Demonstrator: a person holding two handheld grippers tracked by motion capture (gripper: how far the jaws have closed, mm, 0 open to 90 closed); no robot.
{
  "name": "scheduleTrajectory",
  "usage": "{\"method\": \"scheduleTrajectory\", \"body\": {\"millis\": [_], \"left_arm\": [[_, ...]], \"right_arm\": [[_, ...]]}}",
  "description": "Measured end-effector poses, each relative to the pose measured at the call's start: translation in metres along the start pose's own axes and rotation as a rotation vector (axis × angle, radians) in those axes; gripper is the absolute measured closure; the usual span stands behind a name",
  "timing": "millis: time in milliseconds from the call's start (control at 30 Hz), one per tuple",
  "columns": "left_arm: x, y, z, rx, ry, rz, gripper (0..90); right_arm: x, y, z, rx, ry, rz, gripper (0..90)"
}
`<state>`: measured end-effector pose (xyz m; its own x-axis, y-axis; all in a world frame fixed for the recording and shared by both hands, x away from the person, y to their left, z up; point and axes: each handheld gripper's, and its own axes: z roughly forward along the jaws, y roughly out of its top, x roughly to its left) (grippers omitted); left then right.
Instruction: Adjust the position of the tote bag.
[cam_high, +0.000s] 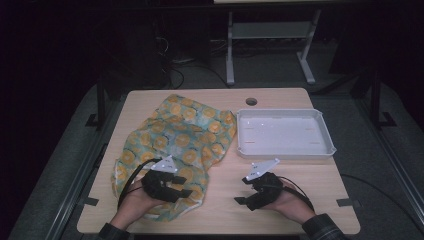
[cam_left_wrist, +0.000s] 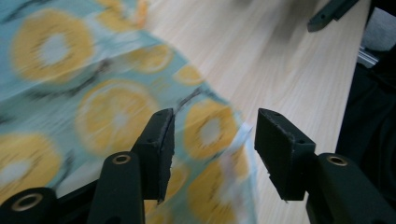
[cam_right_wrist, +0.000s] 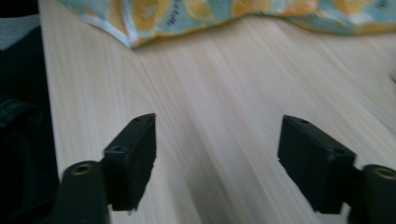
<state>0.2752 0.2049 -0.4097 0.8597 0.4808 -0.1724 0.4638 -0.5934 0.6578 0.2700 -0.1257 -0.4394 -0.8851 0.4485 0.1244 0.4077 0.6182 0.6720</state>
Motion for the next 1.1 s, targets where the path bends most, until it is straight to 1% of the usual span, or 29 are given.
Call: {"method": "scheduleTrajectory", "body": {"millis": [67, 167, 233, 267, 333, 367, 400, 433, 533, 633, 667, 700, 767, 800, 900, 967, 1067, 1100], "left_arm": [[0.005, -0.006, -0.008, -0.016, 0.022, -0.018, 45.9], [0.012, -0.014, -0.019, -0.018, 0.049, -0.034, 44.8], [0.015, -0.020, -0.025, -0.024, 0.061, -0.045, 44.5], [0.016, -0.023, -0.027, -0.028, 0.069, -0.053, 44.0], [0.019, -0.028, -0.031, -0.033, 0.081, -0.064, 43.5], [0.022, -0.031, -0.034, -0.031, 0.090, -0.068, 43.0], [0.023, -0.033, -0.036, -0.035, 0.094, -0.079, 42.6], [0.024, -0.036, -0.038, -0.036, 0.099, -0.086, 42.6], [0.030, -0.043, -0.043, -0.043, 0.114, -0.103, 42.1], [0.034, -0.045, -0.046, -0.058, 0.124, -0.123, 42.1], [0.034, -0.045, -0.046, -0.061, 0.125, -0.121, 42.1], [0.034, -0.045, -0.046, -0.063, 0.126, -0.123, 42.2], [0.034, -0.045, -0.046, -0.063, 0.126, -0.121, 42.1], [0.034, -0.045, -0.046, -0.059, 0.127, -0.118, 42.1], [0.034, -0.045, -0.046, -0.058, 0.127, -0.119, 42.1], [0.034, -0.045, -0.046, -0.063, 0.127, -0.121, 42.2], [0.035, -0.045, -0.048, -0.066, 0.130, -0.124, 42.1], [0.035, -0.045, -0.048, -0.066, 0.130, -0.126, 42.1]], "right_arm": [[0.003, 0.007, 0.008, 0.010, 0.024, -0.021, 33.6], [0.007, 0.016, 0.019, 0.016, 0.036, -0.076, 37.8], [0.012, 0.023, 0.025, 0.022, 0.051, -0.094, 40.0], [0.015, 0.027, 0.029, 0.020, 0.053, -0.117, 41.3], [0.019, 0.033, 0.035, 0.021, 0.064, -0.125, 42.6], [0.019, 0.035, 0.038, 0.018, 0.068, -0.139, 43.4], [0.021, 0.038, 0.042, 0.017, 0.081, -0.137, 44.1], [0.021, 0.039, 0.044, 0.017, 0.081, -0.156, 44.9], [0.026, 0.046, 0.054, 0.021, 0.090, -0.176, 46.7], [0.030, 0.054, 0.060, 0.008, 0.089, -0.191, 47.8], [0.032, 0.058, 0.063, 0.004, 0.095, -0.190, 48.1], [0.033, 0.061, 0.066, -0.002, 0.095, -0.210, 48.1], [0.036, 0.065, 0.071, -0.002, 0.096, -0.218, 48.1], [0.038, 0.067, 0.075, -0.001, 0.101, -0.229, 48.1], [0.043, 0.071, 0.087, 0.027, 0.090, -0.256, 49.7], [0.043, 0.071, 0.090, 0.034, 0.087, -0.259, 51.2], [0.042, 0.069, 0.097, 0.064, 0.068, -0.272, 55.8], [0.043, 0.067, 0.099, 0.073, 0.066, -0.270, 57.5]]}}
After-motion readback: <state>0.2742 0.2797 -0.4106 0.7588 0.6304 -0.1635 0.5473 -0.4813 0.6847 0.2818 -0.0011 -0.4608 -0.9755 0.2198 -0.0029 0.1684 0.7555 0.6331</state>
